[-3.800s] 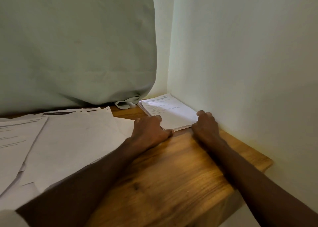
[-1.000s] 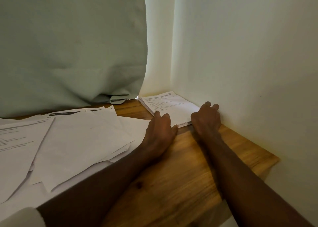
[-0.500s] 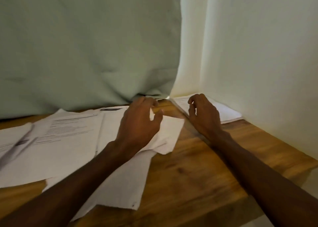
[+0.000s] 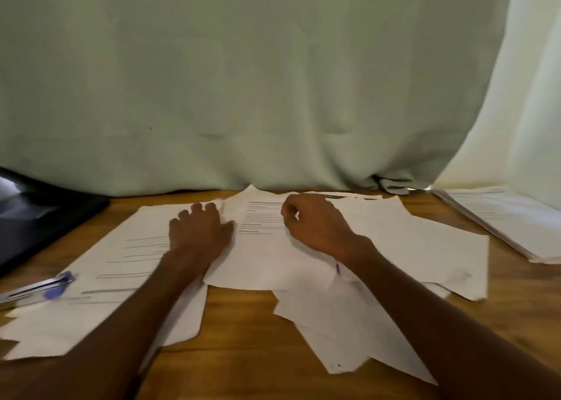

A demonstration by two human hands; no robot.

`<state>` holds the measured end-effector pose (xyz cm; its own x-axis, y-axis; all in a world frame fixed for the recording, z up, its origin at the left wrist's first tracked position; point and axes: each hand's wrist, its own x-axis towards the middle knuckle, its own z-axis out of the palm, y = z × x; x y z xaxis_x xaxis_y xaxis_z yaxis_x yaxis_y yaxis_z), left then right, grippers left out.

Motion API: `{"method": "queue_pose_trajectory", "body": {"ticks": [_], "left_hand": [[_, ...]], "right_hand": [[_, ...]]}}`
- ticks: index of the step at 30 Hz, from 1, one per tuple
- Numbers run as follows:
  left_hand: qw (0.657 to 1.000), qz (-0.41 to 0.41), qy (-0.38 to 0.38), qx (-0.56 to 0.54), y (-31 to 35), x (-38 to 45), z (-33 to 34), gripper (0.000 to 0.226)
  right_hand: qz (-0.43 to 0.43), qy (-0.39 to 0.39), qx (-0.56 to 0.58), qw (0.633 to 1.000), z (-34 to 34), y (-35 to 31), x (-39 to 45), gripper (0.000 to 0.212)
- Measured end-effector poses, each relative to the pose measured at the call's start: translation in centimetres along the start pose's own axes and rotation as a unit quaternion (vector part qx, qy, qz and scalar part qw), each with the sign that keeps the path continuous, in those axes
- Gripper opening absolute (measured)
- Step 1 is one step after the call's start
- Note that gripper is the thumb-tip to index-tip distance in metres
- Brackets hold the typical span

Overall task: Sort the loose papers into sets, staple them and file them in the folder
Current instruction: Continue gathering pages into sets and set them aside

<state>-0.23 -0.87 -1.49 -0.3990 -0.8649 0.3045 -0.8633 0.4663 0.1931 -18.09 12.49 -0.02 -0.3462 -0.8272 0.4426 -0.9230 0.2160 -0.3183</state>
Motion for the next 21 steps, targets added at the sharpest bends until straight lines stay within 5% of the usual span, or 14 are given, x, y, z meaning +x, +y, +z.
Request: {"method": "queue_pose_trajectory", "body": {"ticks": [5,10,15,18,21], "left_hand": [[0.999,0.017,-0.033,0.020,0.6,0.2,1.2,0.038],[0.987,0.051,-0.048,-0.142,1.3,0.1,-0.6,0.027],[0.979,0.016,0.062,-0.196,-3.1,1.3,-3.1,0.024],[0.993,-0.069,-0.016,-0.091,-6.2,2.1,-2.3,0.040],[0.989,-0.087,-0.116,-0.039,-7.1,2.6,-0.8,0.059]], "right_hand": [[-0.027,-0.054,-0.128,0.990,2.4,-0.1,-0.4,0.021],[-0.046,-0.039,-0.090,0.994,3.1,-1.1,-0.6,0.024],[-0.055,-0.016,0.004,0.998,3.8,-3.1,-0.6,0.037],[-0.160,-0.067,0.008,0.985,4.7,-5.0,-0.7,0.043],[-0.178,-0.125,-0.011,0.976,5.5,-5.1,-0.9,0.037]]}}
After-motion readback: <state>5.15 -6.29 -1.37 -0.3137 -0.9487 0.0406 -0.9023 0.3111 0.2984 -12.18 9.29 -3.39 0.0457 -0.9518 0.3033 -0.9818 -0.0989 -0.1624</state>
